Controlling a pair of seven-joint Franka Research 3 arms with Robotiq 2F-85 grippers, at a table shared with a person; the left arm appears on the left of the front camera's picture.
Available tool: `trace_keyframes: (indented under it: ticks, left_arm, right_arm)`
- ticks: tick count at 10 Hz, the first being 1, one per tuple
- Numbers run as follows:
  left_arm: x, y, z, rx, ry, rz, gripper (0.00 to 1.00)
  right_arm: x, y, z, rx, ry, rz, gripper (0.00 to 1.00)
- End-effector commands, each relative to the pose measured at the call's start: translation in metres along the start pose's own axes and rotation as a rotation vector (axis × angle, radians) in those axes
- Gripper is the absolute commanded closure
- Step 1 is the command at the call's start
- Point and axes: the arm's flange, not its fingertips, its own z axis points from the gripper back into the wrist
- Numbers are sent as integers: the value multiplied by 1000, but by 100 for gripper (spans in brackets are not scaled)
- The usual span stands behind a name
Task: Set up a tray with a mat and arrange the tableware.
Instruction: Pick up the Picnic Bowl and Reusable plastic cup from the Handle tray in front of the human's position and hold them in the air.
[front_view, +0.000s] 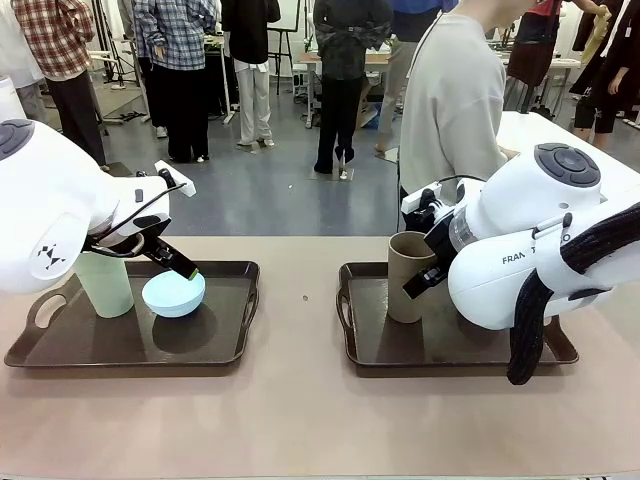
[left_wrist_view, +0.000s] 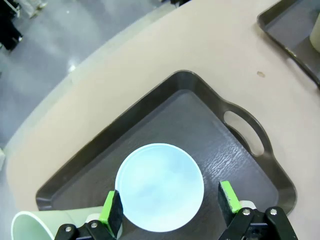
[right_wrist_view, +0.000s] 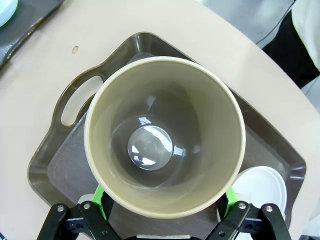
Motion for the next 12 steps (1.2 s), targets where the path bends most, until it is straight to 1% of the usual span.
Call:
trace_keyframes:
  ticks: [1, 2, 3, 4, 5, 6, 7, 8, 9, 10, 11, 12]
  left_arm:
    - [0, 0, 0, 0, 0, 0, 0]
    - [-5, -7, 18, -9, 14, -26, 0]
    - [-18, -14, 34, -4, 51, -46, 0]
    - [-31, -17, 45, 3, 118, -53, 0]
    - [-51, -25, 66, -14, 167, -6, 0]
    - [-65, -32, 85, -10, 207, 46, 0]
    - [-86, -41, 102, -26, 231, 72, 0]
    - [-109, -50, 118, -113, 248, 88, 0]
    - [-130, -58, 130, -159, 249, 104, 0]
    - [-149, -65, 140, -146, 224, 152, 0]
    - [-146, -58, 136, -74, 181, 161, 0]
    - [-19, -31, 137, -143, 267, 88, 0]
  right_arm:
    - [-7, -1, 20, 38, 31, -65, 0]
    - [-18, 2, 38, 40, 65, -114, 0]
    - [-35, 9, 60, 24, 175, -200, 0]
    - [-54, 22, 87, -6, 220, -235, 0]
    - [-82, 39, 118, -25, 202, -203, 0]
    - [-104, 49, 136, -38, 197, -237, 0]
    - [-130, 56, 143, -48, 217, -277, 0]
    - [-154, 62, 142, -45, 240, -322, 0]
    - [-174, 67, 138, -34, 256, -364, 0]
    - [-188, 67, 128, -68, 311, -392, 0]
    - [-174, 57, 116, -108, 373, -418, 0]
    - [-34, 33, 184, -56, 294, -335, 0]
